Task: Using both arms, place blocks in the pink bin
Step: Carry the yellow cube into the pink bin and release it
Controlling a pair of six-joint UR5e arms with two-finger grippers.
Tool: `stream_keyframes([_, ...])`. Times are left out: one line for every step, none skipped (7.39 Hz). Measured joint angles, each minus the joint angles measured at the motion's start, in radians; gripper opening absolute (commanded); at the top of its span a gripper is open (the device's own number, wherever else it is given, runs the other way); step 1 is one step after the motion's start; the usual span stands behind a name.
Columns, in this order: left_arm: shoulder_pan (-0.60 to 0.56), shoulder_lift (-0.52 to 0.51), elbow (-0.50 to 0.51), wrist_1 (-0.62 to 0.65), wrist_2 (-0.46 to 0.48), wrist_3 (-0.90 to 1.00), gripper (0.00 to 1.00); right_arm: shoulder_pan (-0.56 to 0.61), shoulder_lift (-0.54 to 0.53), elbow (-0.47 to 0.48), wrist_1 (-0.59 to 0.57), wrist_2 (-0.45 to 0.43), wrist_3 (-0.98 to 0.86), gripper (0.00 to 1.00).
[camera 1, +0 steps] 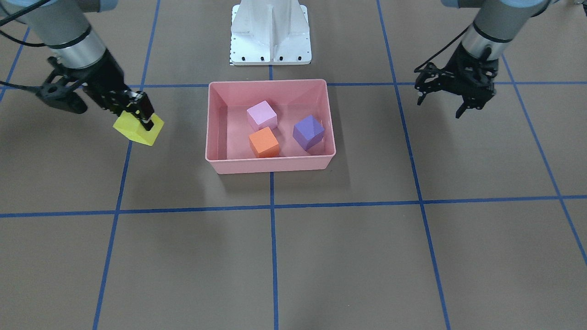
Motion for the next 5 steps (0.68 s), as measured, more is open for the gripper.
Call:
stream_keyframes([-0.052, 0.009, 0.032, -0.003, -0.041, 0.080, 1.00, -0.087, 0.090, -0.009, -0.084, -0.084, 0.067, 0.00])
stream_keyframes([-0.079, 0.012, 0.052, -0.004, -0.059, 0.122, 1.00, -0.156, 0.163, -0.032, -0.128, -0.146, 0.130, 0.99])
stream_keyframes([-0.091, 0.018, 0.061, -0.005, -0.065, 0.139, 1.00, -0.204, 0.220, -0.068, -0.147, -0.188, 0.181, 1.00])
stream_keyframes([-0.103, 0.035, 0.064, -0.005, -0.066, 0.143, 1.00, -0.234, 0.250, -0.096, -0.156, -0.219, 0.207, 1.00])
stream_keyframes([-0.127, 0.058, 0.078, -0.005, -0.065, 0.143, 1.00, -0.248, 0.261, -0.101, -0.170, -0.237, 0.211, 1.00])
